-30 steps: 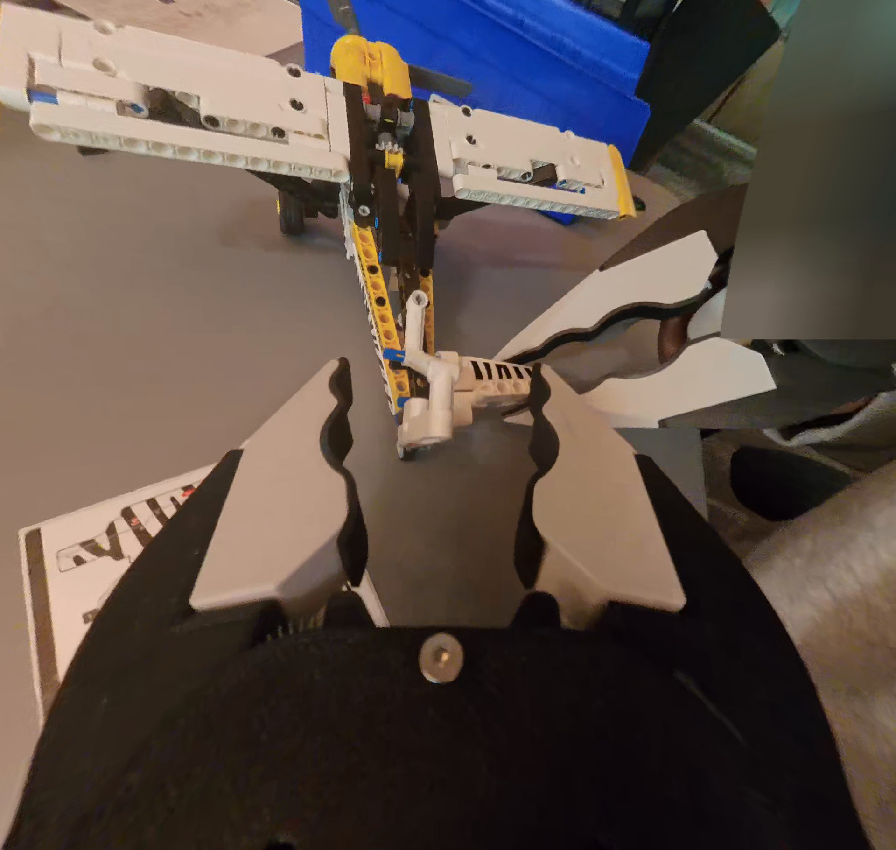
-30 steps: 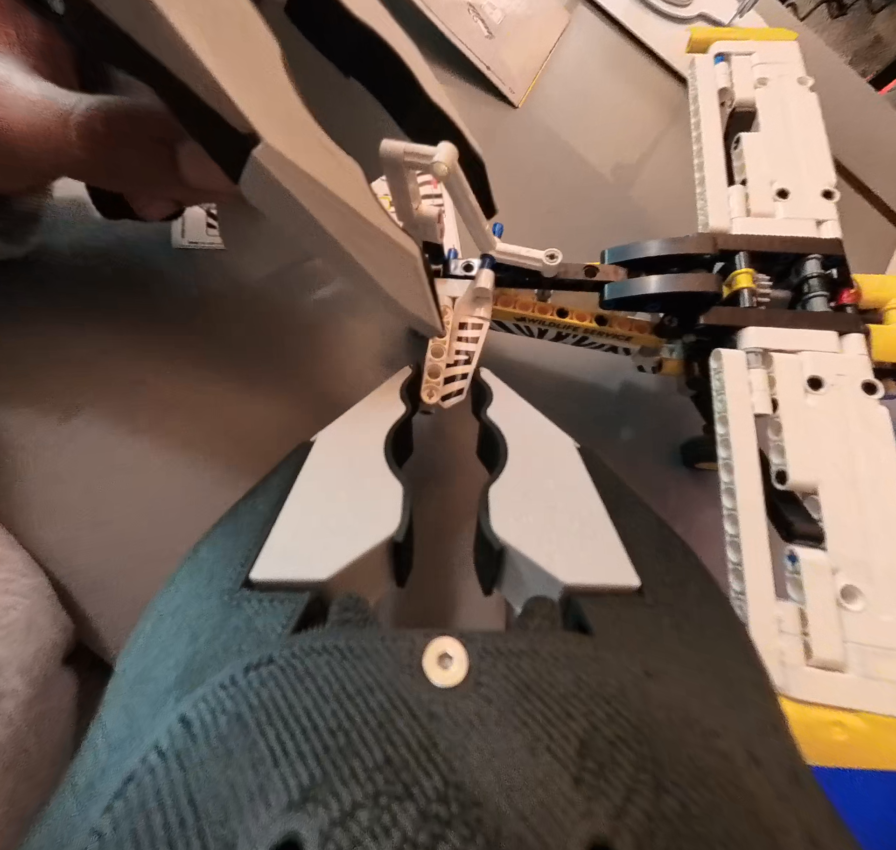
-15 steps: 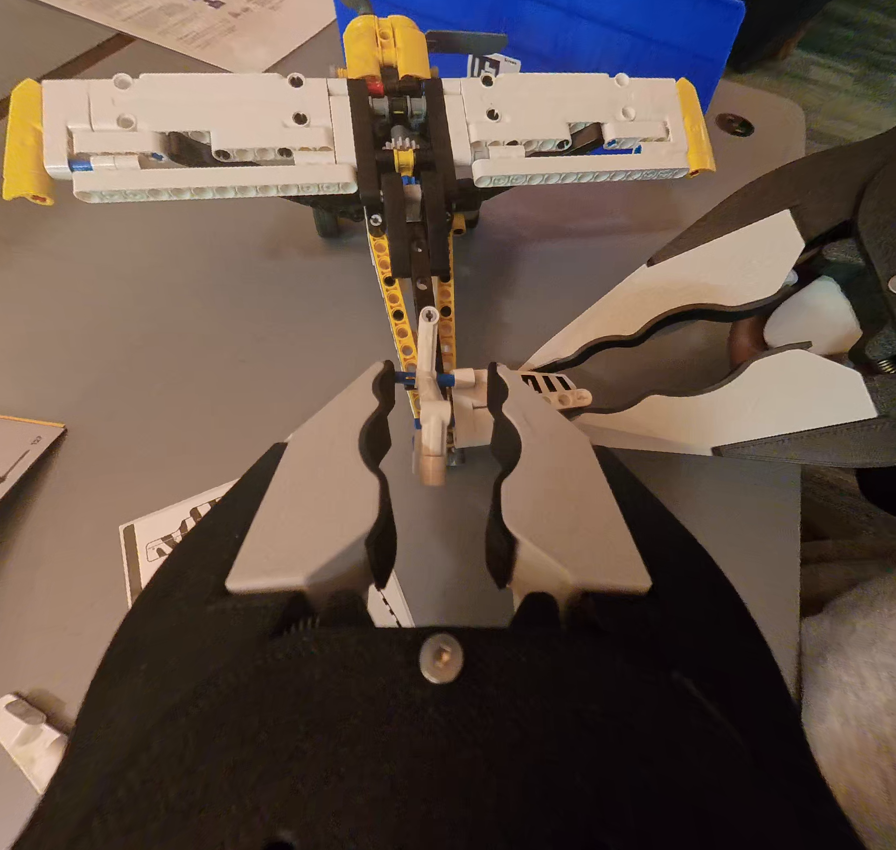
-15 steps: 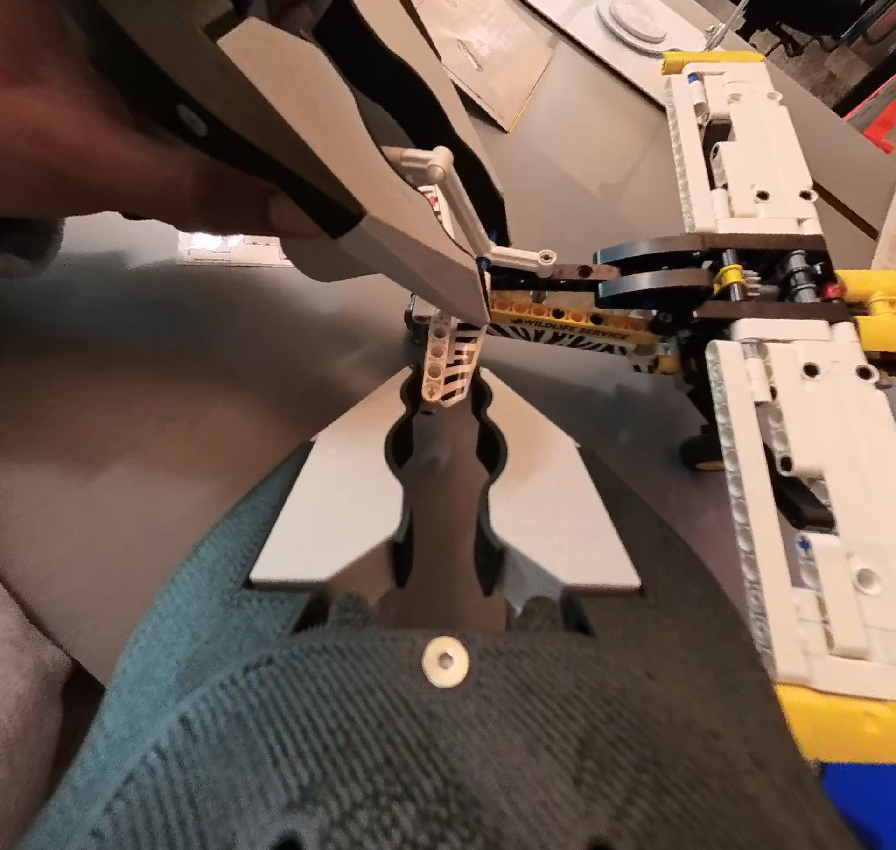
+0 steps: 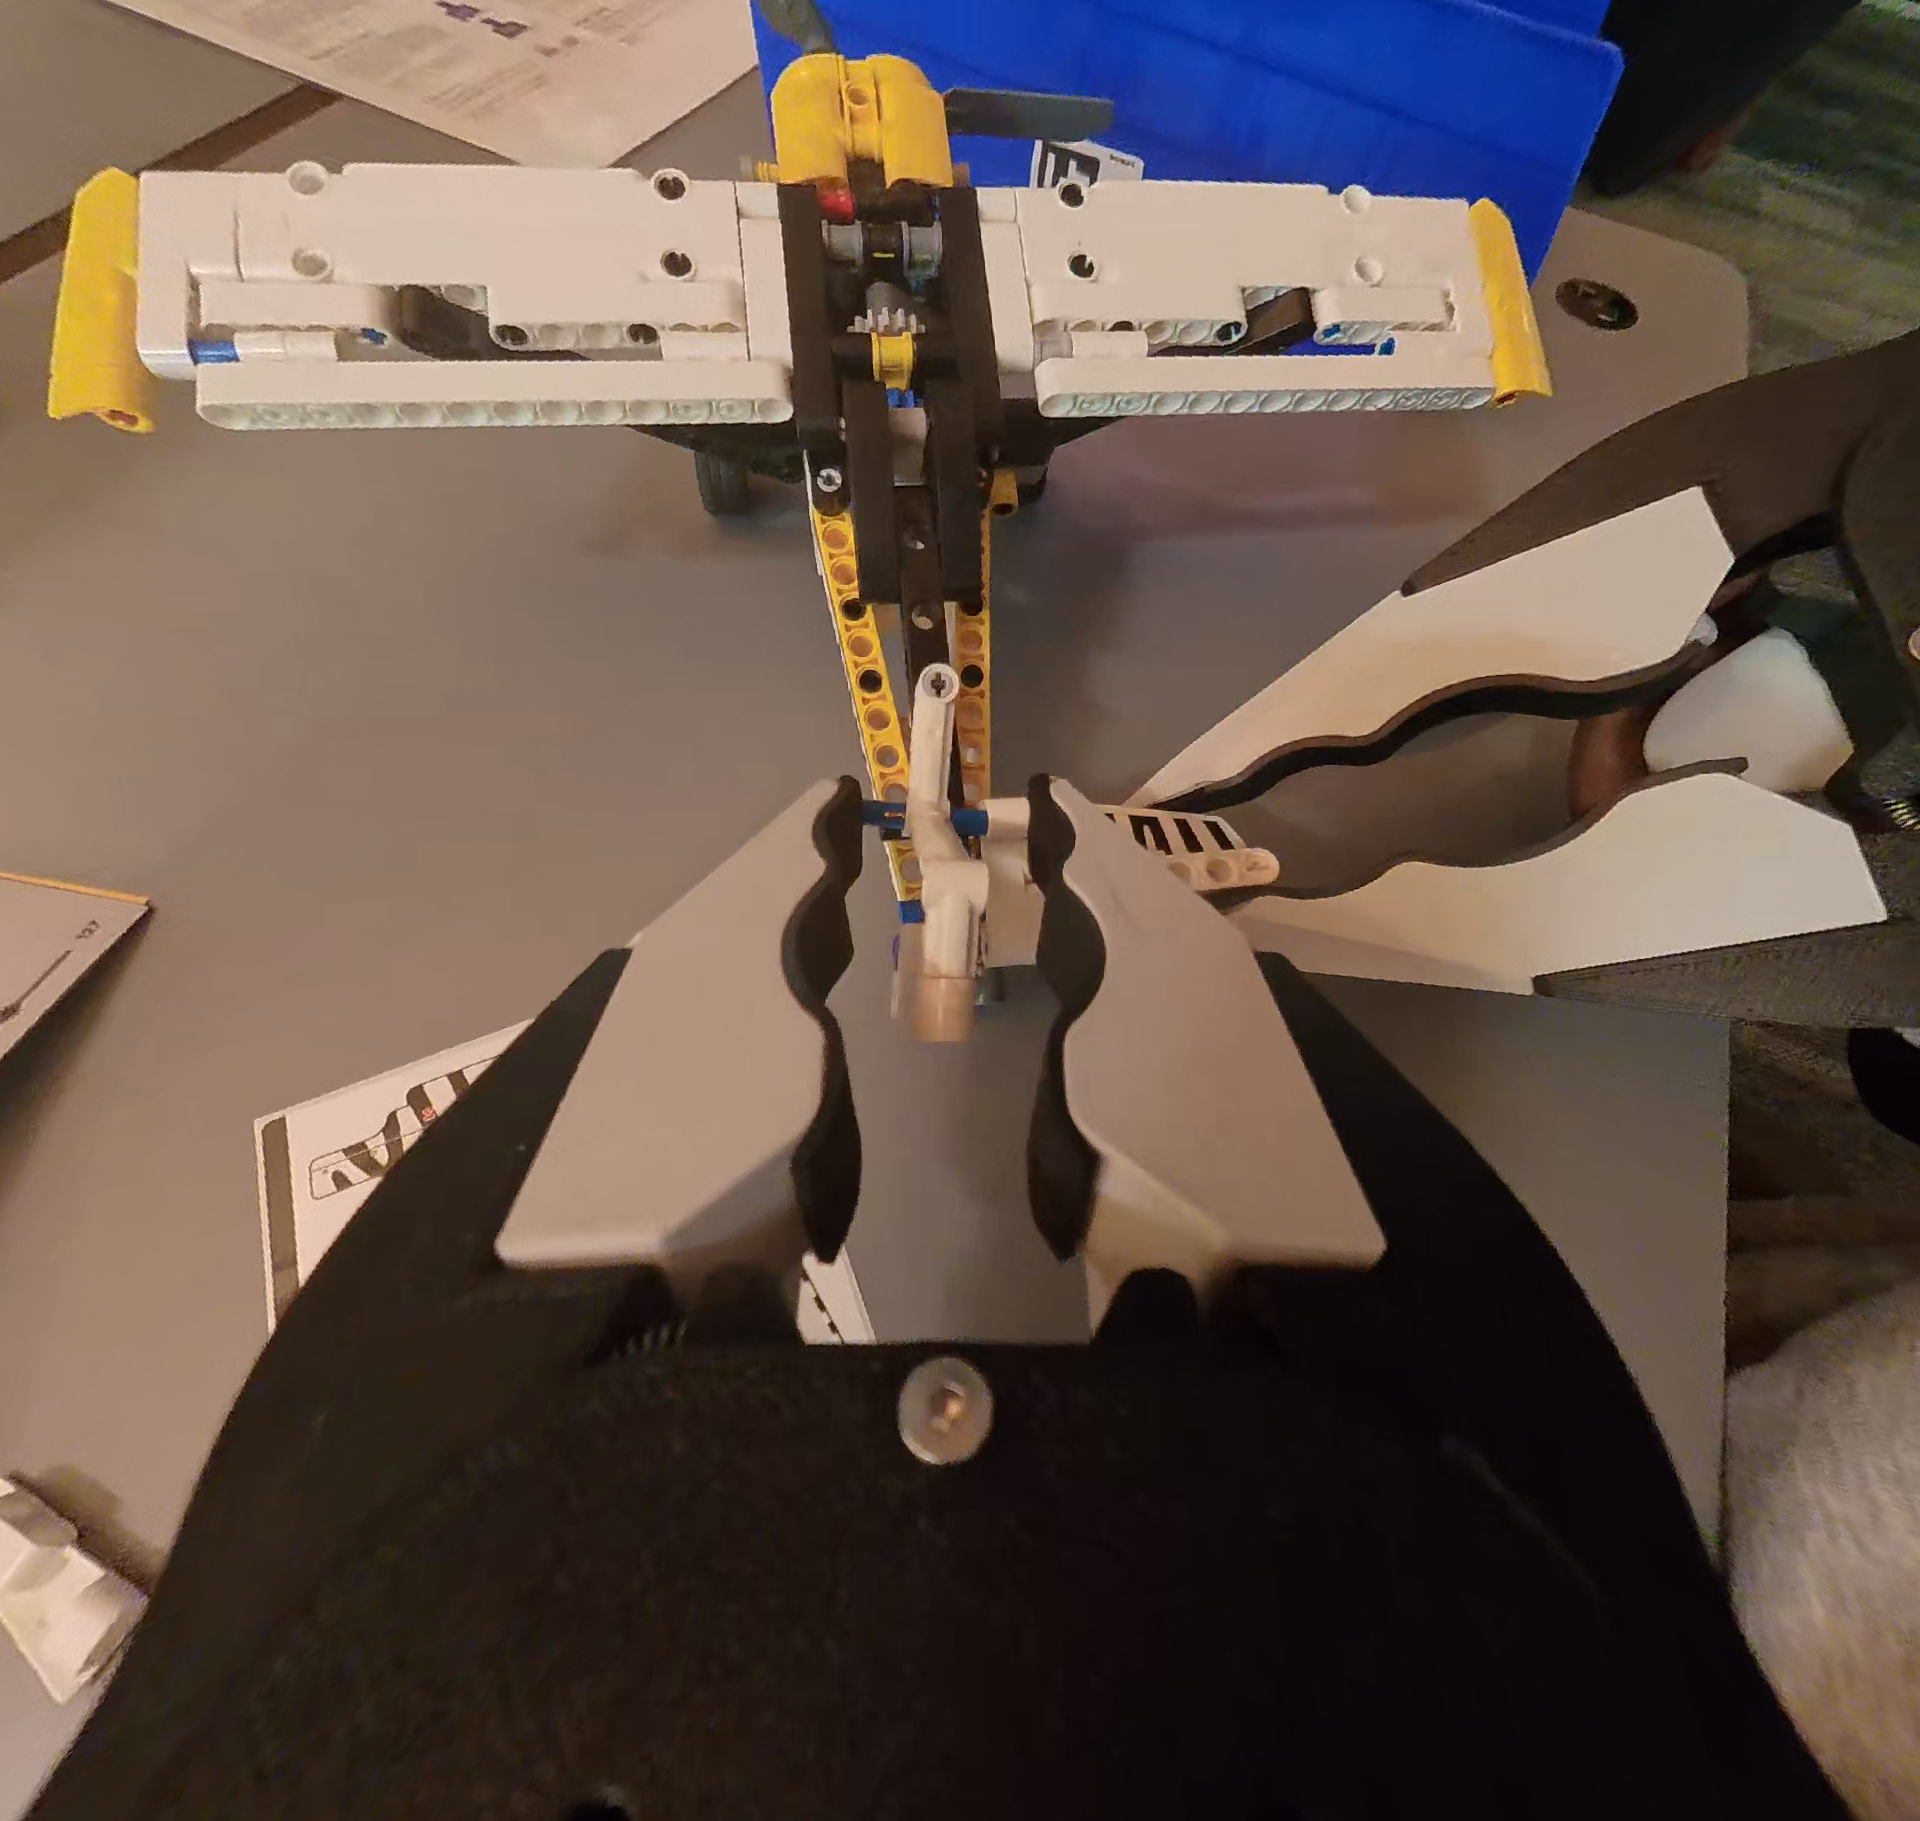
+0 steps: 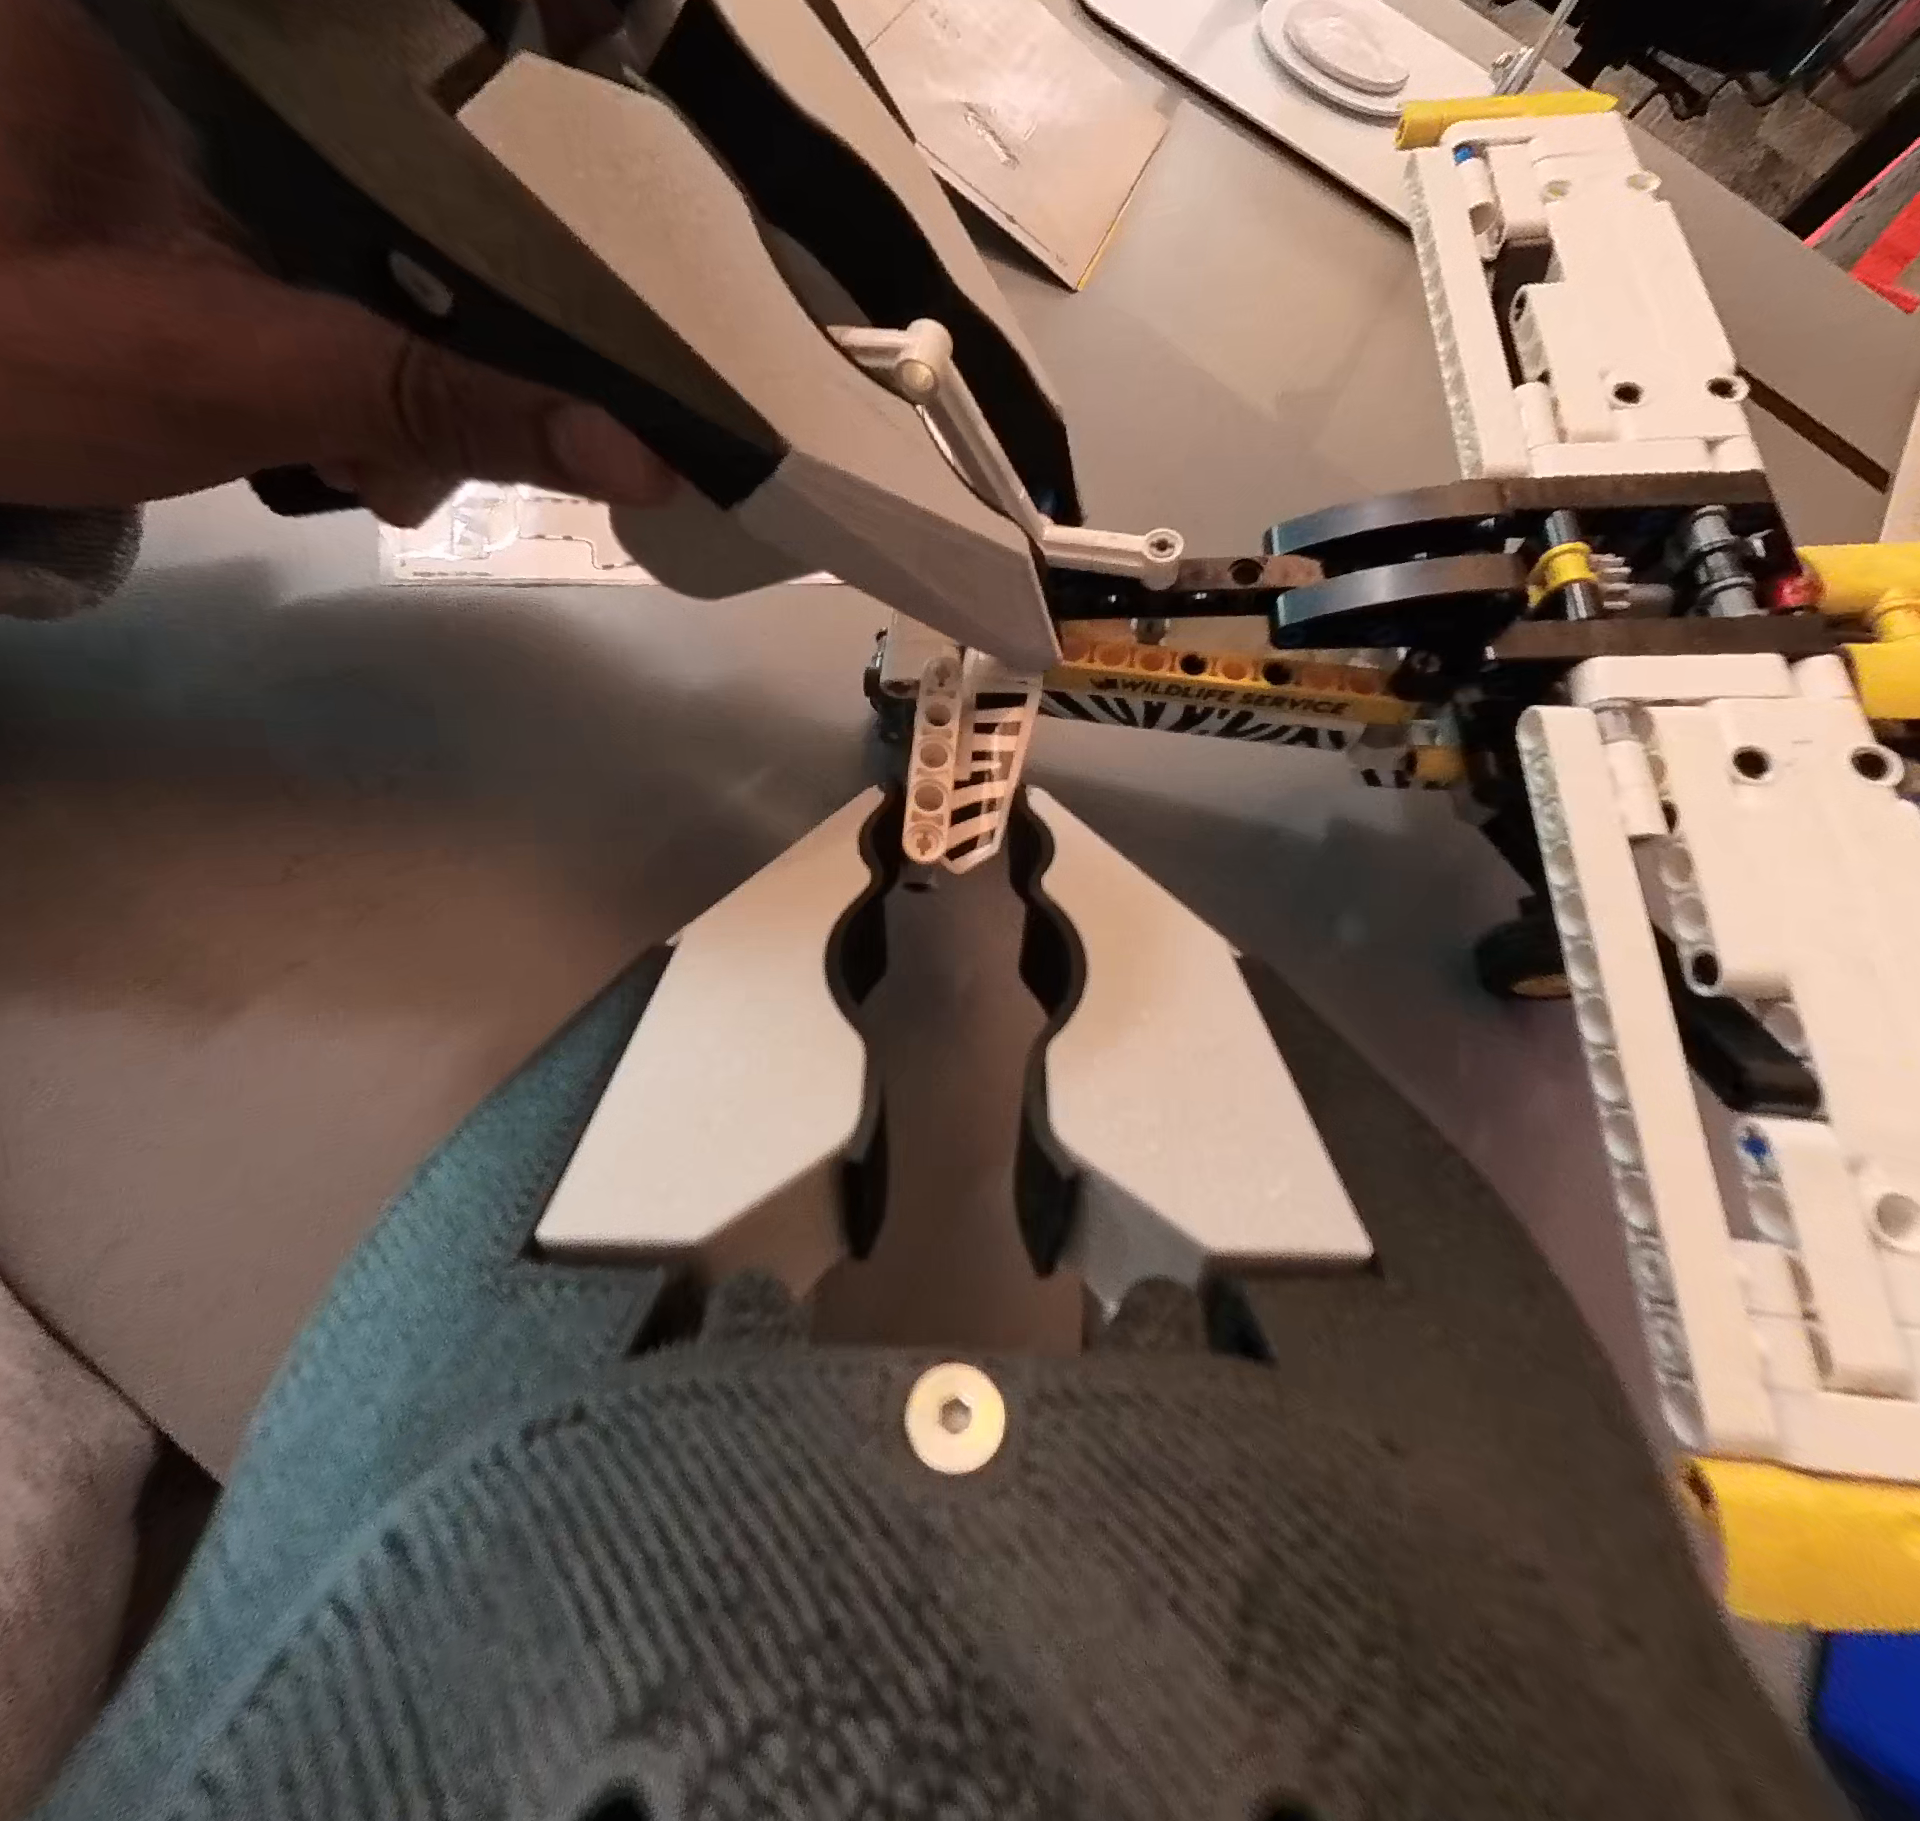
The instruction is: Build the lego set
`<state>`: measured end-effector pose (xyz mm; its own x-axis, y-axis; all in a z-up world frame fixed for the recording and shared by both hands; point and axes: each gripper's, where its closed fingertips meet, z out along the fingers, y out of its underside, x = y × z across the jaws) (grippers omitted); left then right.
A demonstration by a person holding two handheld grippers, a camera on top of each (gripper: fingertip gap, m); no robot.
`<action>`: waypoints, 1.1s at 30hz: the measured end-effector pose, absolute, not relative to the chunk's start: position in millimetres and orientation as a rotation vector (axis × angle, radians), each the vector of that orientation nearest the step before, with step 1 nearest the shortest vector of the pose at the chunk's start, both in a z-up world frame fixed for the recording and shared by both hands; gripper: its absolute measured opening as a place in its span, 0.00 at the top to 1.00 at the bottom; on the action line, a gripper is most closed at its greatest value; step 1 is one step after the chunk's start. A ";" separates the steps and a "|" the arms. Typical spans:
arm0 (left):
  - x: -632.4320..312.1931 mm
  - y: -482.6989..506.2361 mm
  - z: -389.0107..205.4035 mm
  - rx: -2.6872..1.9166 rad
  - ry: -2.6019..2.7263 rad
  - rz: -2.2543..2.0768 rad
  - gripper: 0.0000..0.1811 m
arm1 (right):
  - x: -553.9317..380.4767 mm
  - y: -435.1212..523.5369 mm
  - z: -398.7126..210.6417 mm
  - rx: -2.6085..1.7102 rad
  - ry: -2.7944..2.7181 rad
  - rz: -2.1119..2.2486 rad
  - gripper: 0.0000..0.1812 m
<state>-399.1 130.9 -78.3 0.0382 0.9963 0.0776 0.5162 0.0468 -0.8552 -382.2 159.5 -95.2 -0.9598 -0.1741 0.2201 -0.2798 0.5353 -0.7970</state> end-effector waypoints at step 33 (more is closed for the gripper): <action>-392.2 130.3 -80.0 -1.644 -1.535 0.845 0.83 | -381.7 160.2 -96.2 0.357 -2.665 1.439 0.89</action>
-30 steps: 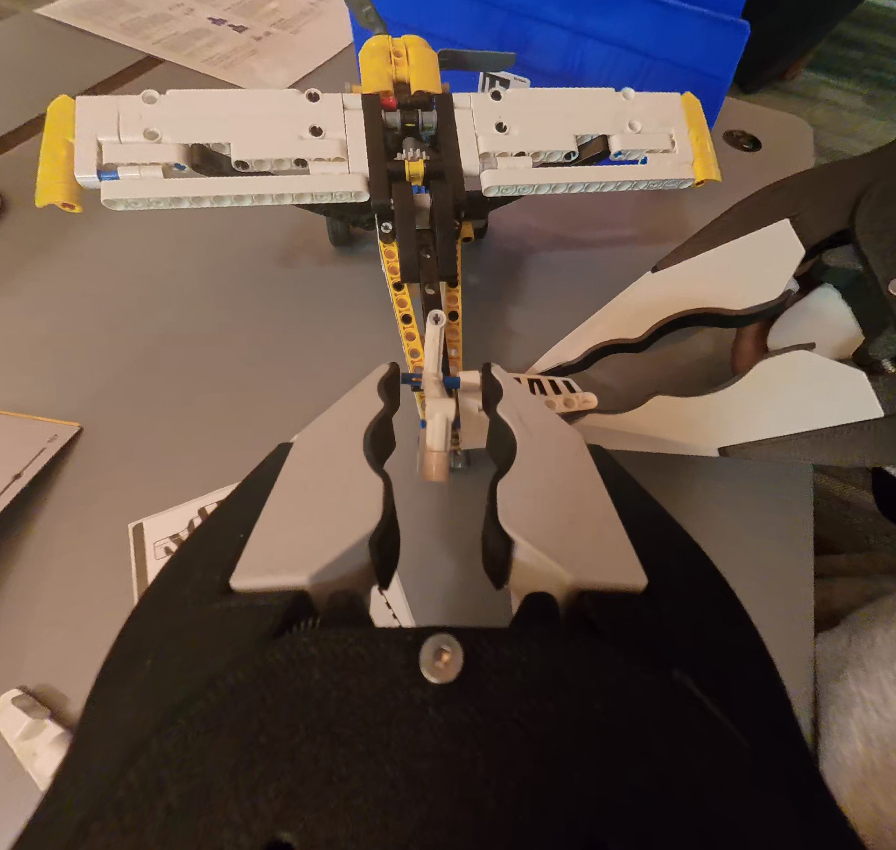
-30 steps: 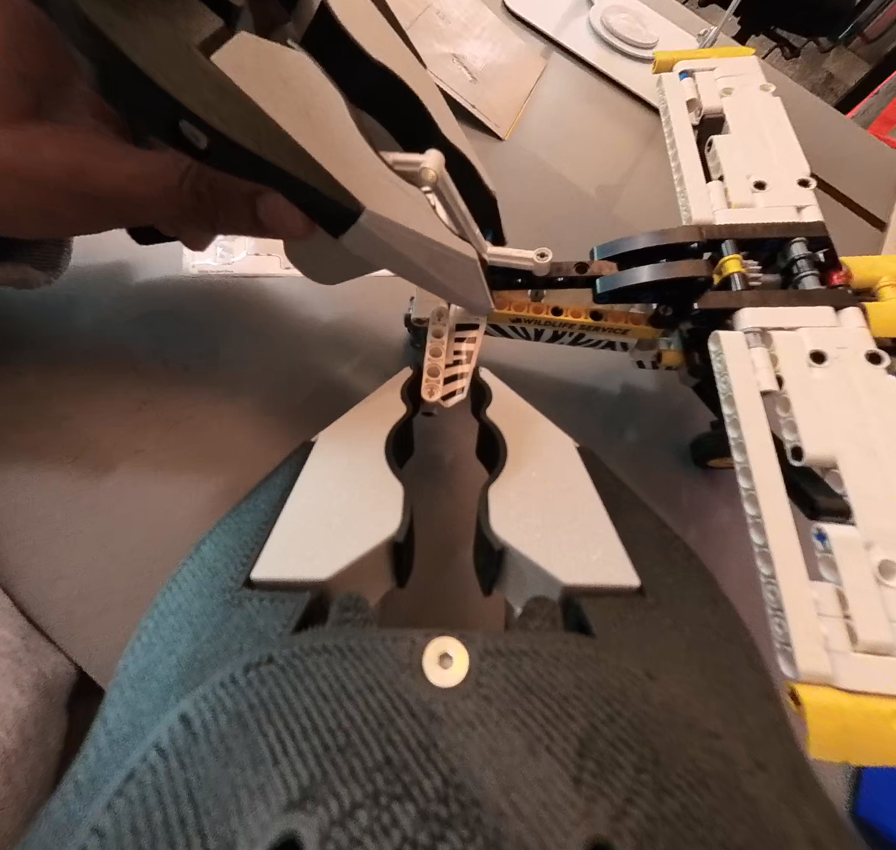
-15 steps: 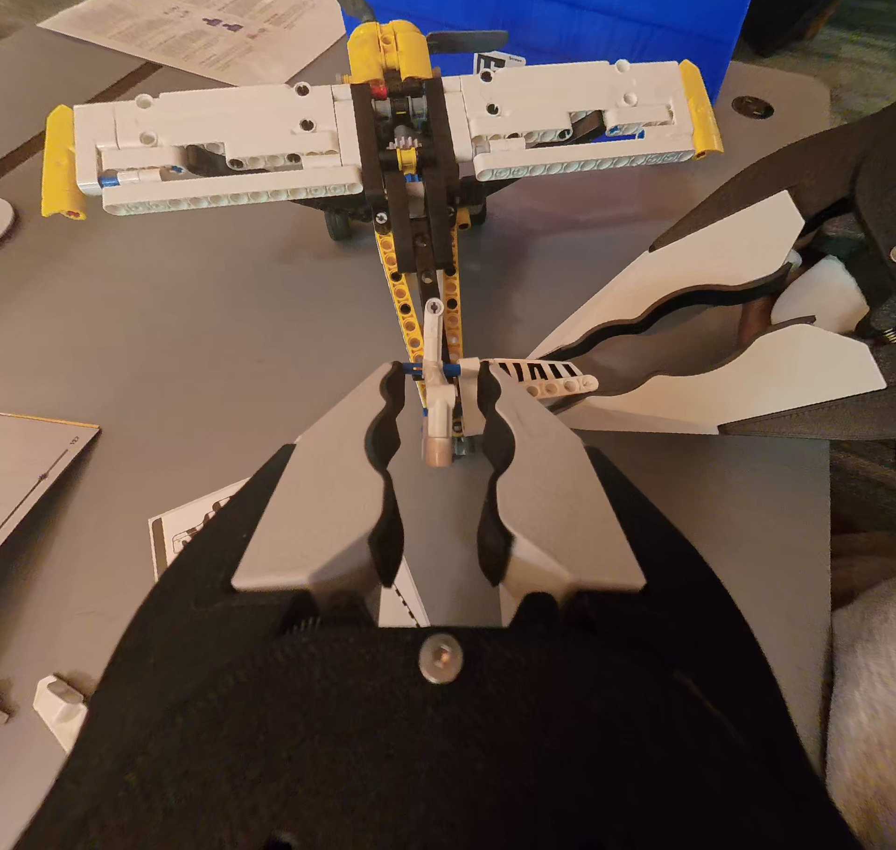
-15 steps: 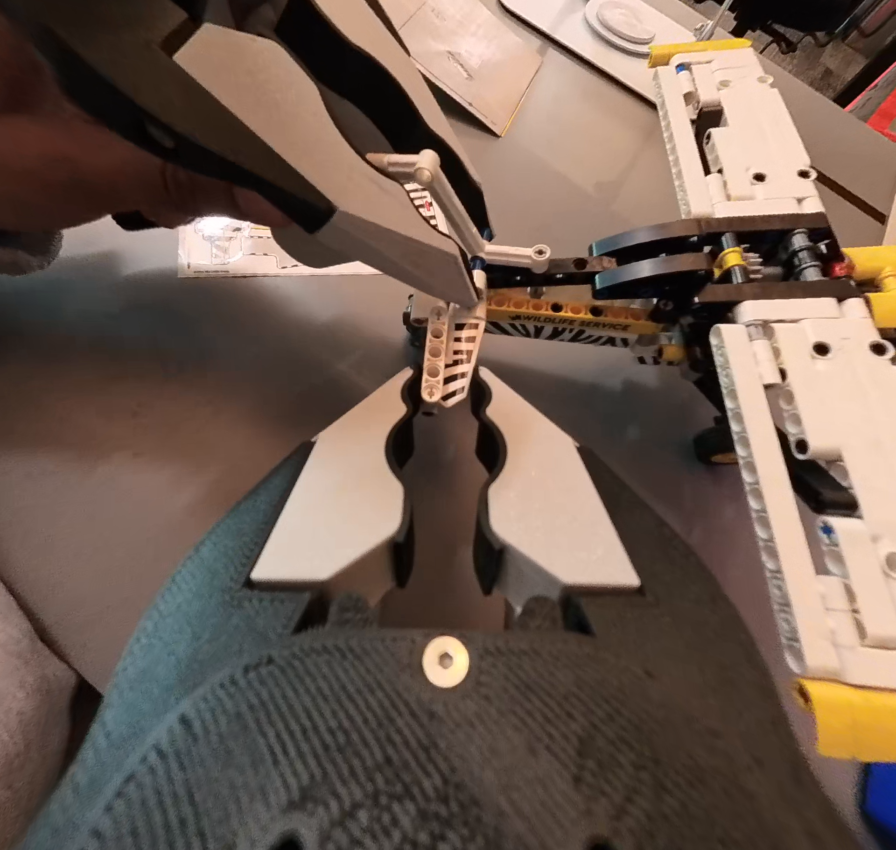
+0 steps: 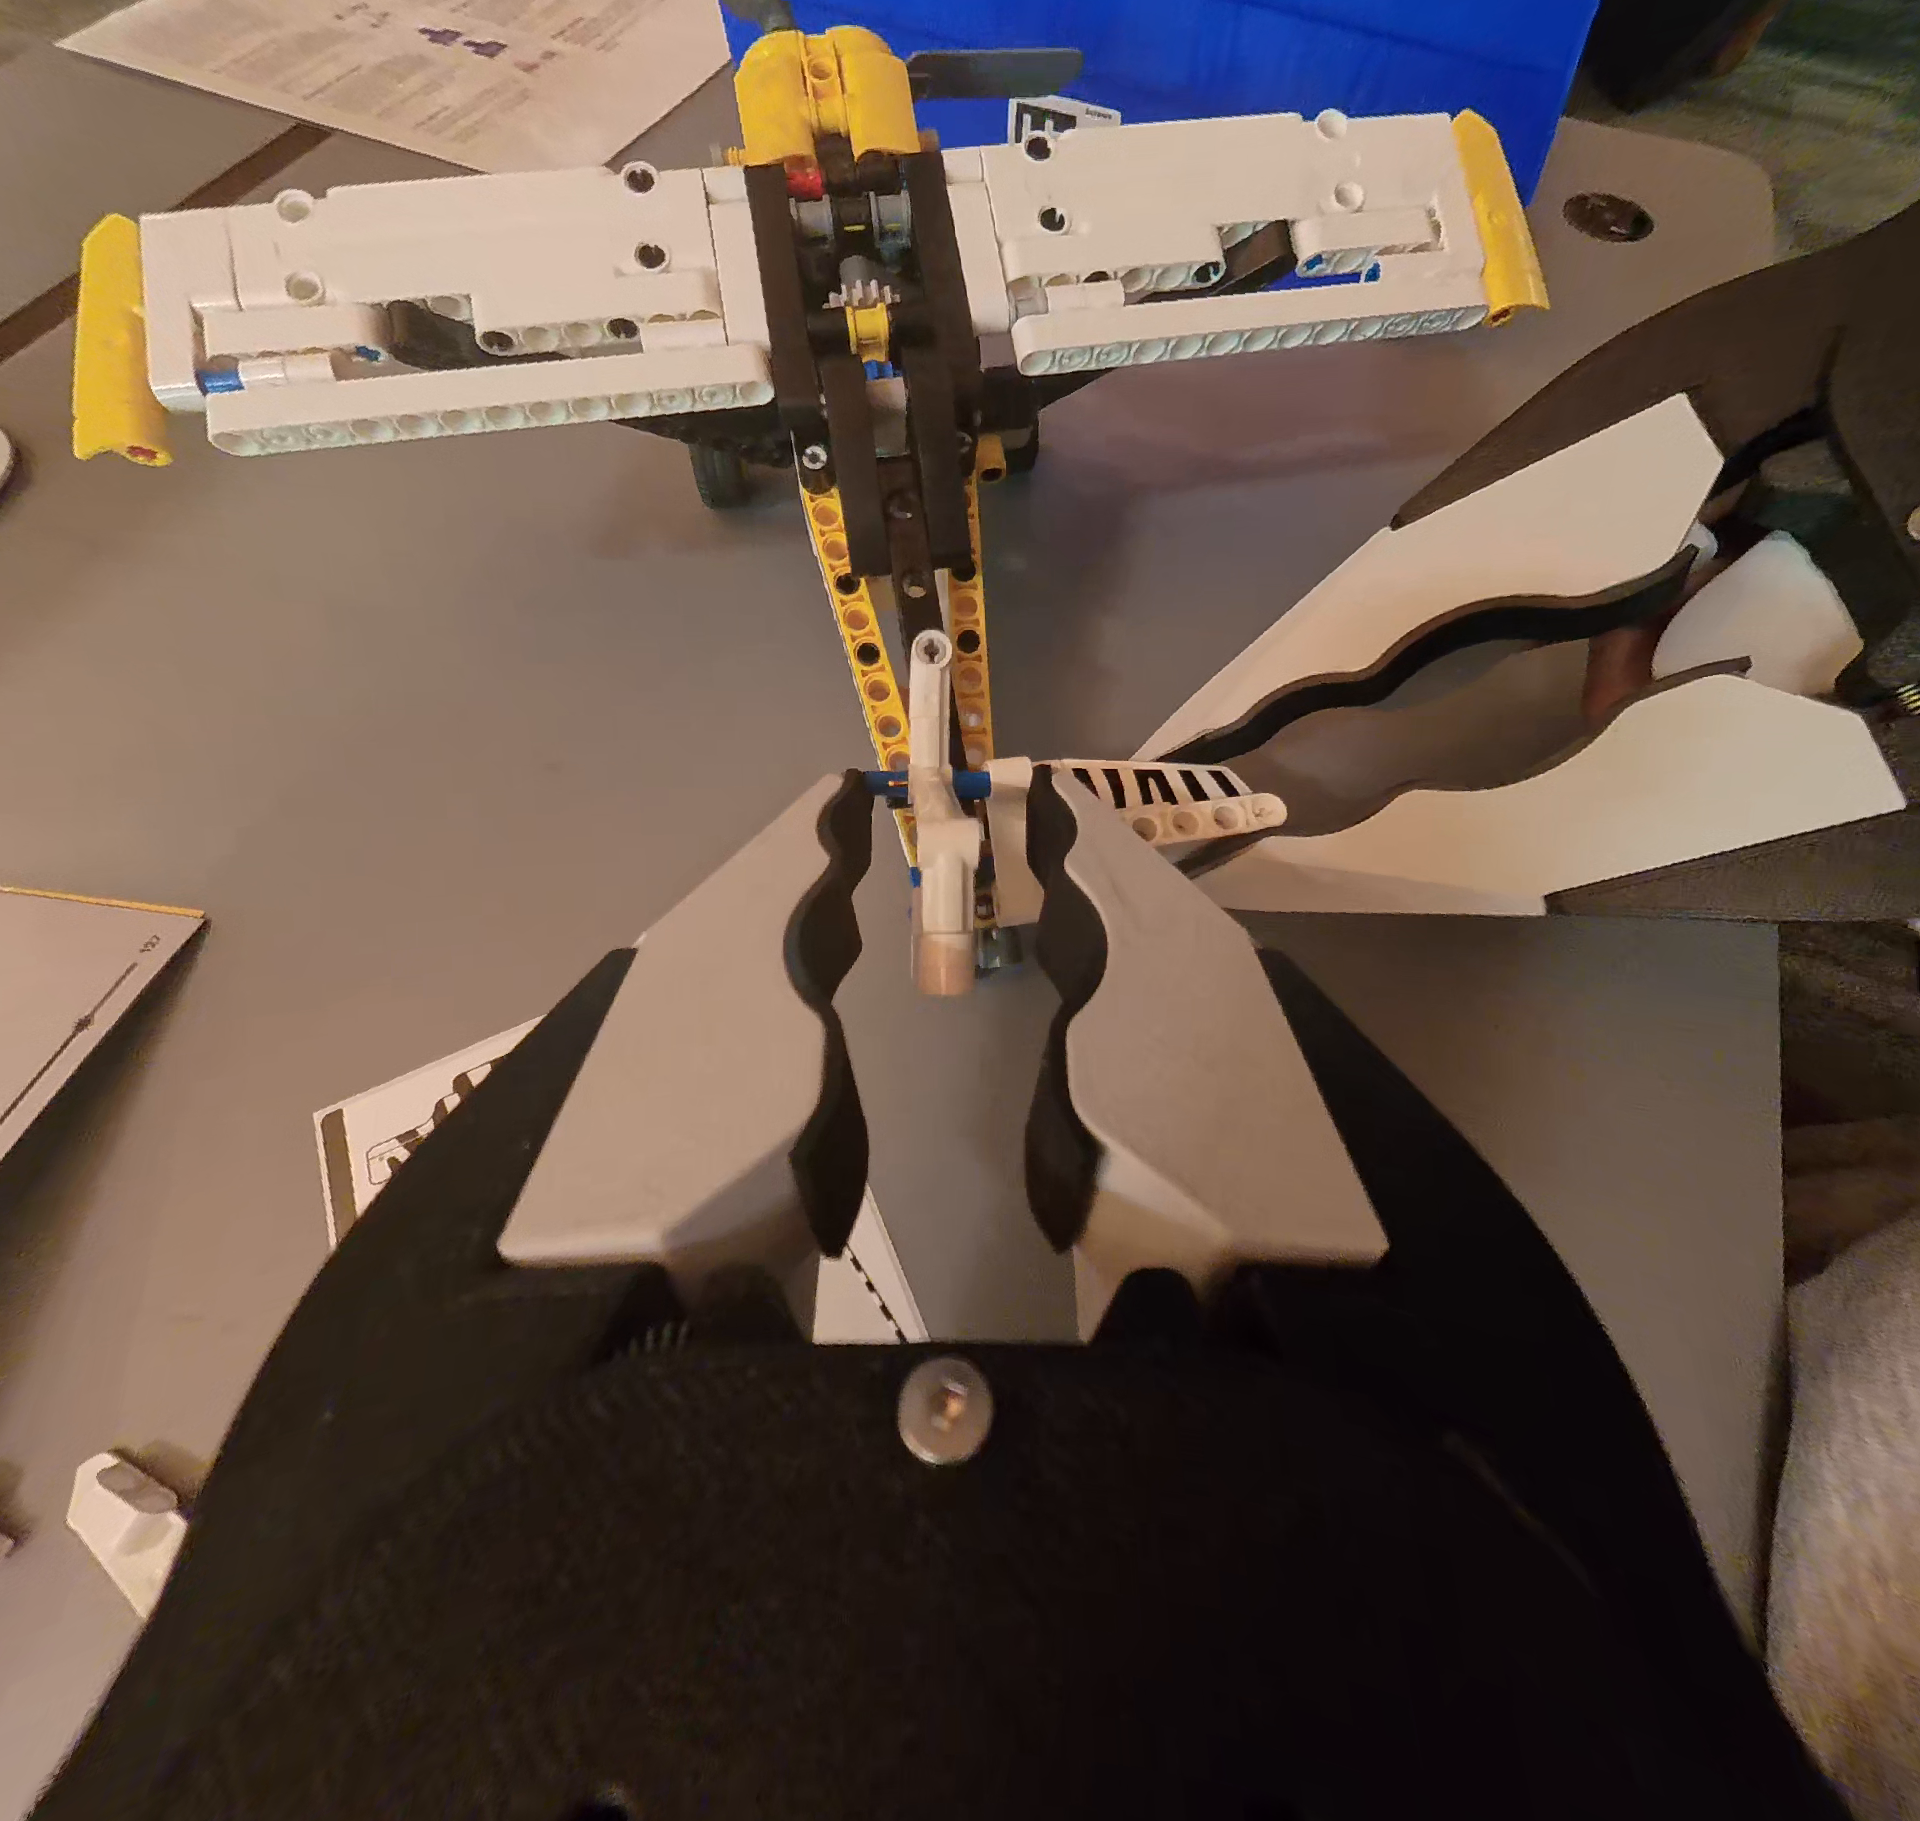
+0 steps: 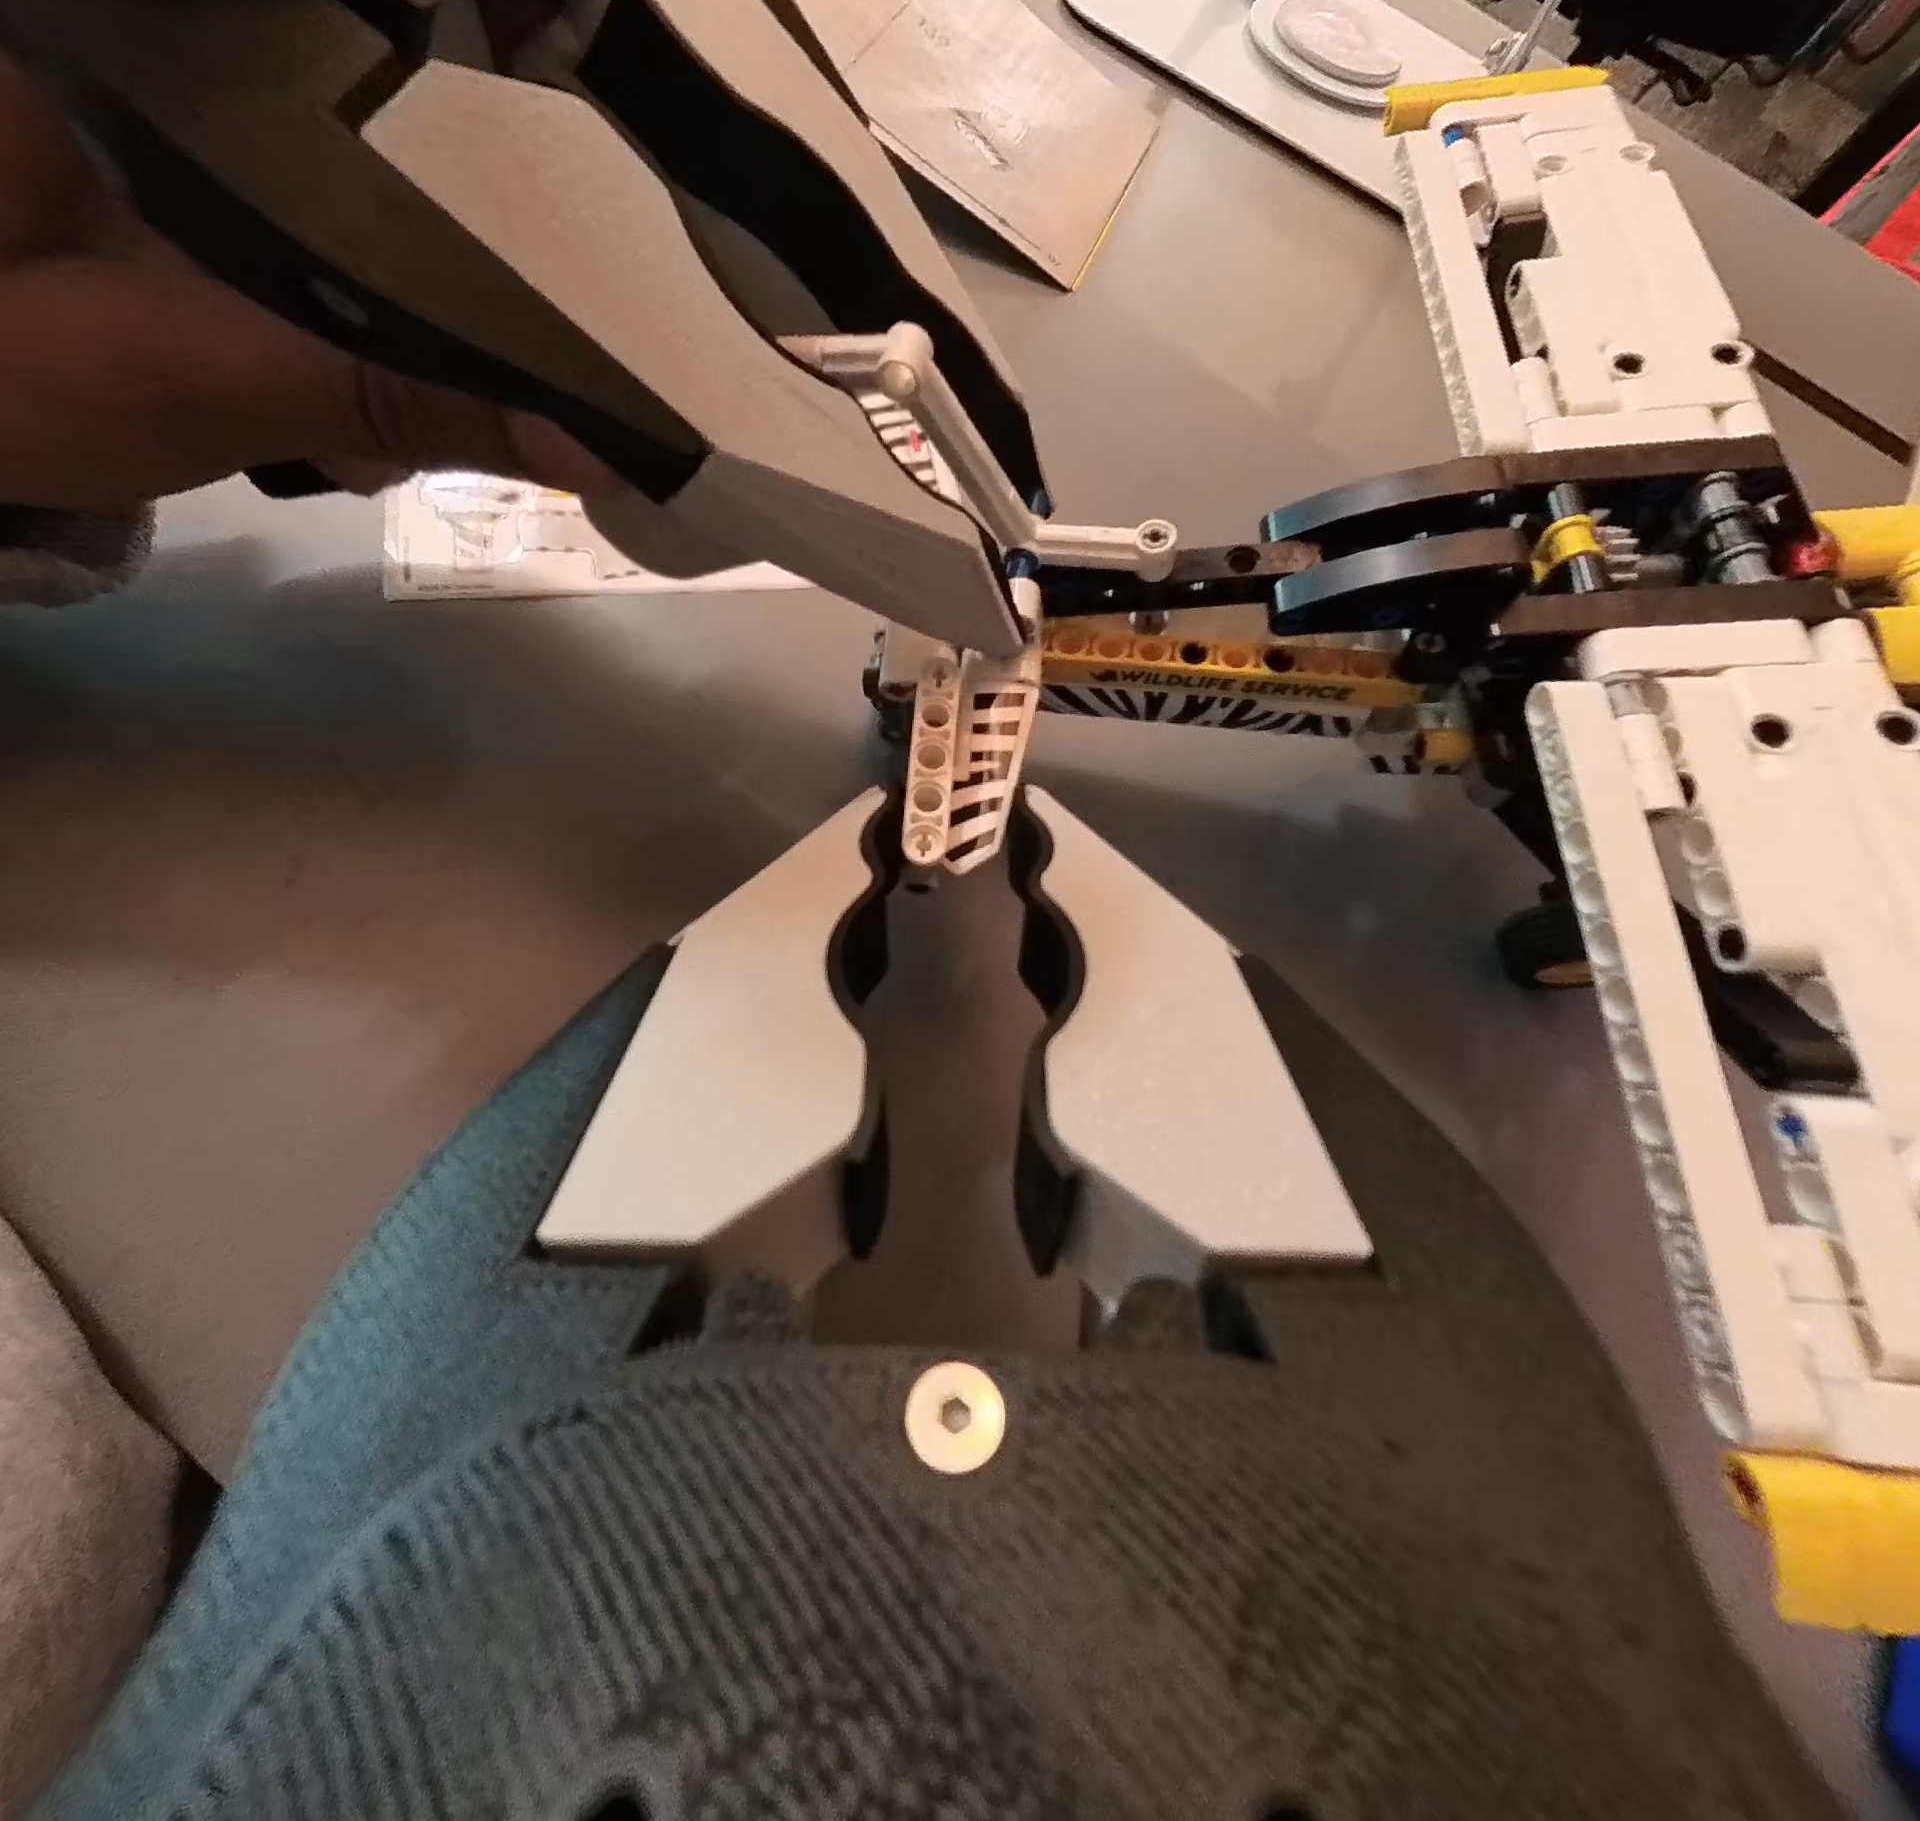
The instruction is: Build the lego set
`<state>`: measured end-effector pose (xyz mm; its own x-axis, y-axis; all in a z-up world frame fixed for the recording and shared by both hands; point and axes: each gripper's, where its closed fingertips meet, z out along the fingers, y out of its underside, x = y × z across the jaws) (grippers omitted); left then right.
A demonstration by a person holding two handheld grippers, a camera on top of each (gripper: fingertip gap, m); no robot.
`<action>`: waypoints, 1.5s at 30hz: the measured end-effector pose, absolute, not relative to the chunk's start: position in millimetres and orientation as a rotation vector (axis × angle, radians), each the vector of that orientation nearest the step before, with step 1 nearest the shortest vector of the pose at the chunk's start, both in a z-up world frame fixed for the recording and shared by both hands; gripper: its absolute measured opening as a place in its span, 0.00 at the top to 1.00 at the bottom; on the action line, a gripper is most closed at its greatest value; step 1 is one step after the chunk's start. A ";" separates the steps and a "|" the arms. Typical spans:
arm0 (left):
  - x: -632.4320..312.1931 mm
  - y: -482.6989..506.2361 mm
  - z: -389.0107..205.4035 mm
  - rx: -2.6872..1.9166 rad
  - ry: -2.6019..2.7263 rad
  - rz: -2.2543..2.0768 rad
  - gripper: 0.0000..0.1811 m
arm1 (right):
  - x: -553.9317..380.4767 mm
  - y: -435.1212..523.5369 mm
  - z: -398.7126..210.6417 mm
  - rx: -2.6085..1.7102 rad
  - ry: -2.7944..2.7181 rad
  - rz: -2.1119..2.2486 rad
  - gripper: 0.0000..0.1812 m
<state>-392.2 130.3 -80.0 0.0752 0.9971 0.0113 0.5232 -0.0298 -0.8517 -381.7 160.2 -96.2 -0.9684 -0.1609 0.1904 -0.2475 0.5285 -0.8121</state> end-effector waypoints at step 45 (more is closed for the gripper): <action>-362.8 129.9 -55.0 -1.781 -1.059 0.423 0.46 | -382.1 161.4 -90.8 0.267 -2.642 1.598 0.90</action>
